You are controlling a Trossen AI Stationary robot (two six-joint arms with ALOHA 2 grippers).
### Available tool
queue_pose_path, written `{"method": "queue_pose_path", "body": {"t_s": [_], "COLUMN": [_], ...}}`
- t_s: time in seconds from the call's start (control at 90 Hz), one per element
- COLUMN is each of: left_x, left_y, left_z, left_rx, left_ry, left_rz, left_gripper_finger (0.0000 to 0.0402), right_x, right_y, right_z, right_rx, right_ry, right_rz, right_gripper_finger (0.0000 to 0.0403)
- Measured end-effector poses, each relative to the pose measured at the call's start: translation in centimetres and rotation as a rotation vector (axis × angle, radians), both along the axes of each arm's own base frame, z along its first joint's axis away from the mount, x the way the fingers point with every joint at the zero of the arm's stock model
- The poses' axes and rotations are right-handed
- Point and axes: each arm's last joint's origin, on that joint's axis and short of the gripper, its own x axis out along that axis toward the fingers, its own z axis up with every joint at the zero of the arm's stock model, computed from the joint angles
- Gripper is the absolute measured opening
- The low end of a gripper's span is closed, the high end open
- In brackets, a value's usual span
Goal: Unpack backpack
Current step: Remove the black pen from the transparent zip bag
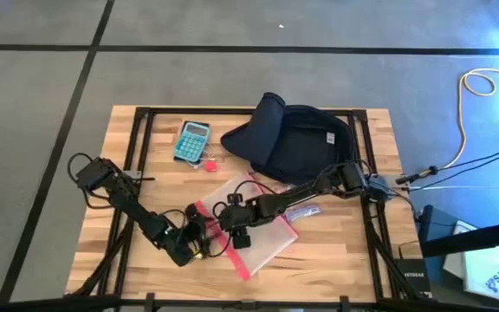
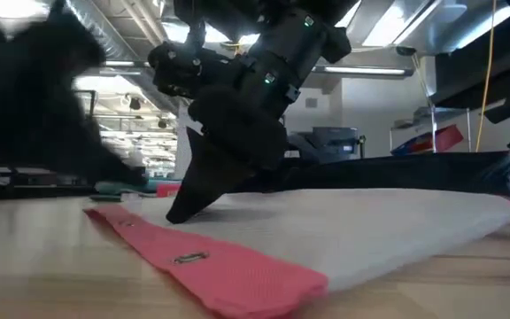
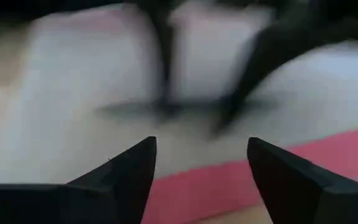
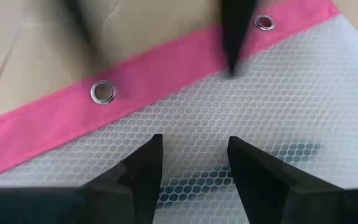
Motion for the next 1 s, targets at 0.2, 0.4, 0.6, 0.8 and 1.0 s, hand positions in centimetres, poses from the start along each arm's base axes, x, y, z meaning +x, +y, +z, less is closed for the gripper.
{"method": "queue_pose_path", "body": {"t_s": [0.2, 0.4, 0.6, 0.8, 1.0], "left_x": [1.5, 2.3, 2.7, 2.9, 3.2], "left_y": [-1.1, -1.0, -0.4, -0.2, -0.1], "left_z": [1.8, 2.1, 1.9, 0.3, -1.6], "left_rx": [-0.080, -0.206, -0.219, -0.162, -0.128], "left_ry": [-0.063, -0.053, 0.071, 0.144, 0.153], "left_rz": [-0.004, 0.055, 0.096, 0.097, 0.124], "left_gripper_finger": [0.0239, 0.0239, 0.0239, 0.0239, 0.0239], "right_x": [0.0, 0.0, 0.0, 0.0, -0.1], "right_y": [0.0, 0.0, 0.0, 0.0, 0.0], "right_z": [0.0, 0.0, 0.0, 0.0, -0.1], "right_rx": [0.003, 0.008, 0.011, 0.010, 0.011], "right_ry": [0.000, 0.000, 0.000, 0.001, 0.011], "right_rz": [-0.004, -0.013, -0.016, -0.016, -0.019], "right_gripper_finger": [0.0165, 0.0165, 0.0165, 0.0165, 0.0165]}}
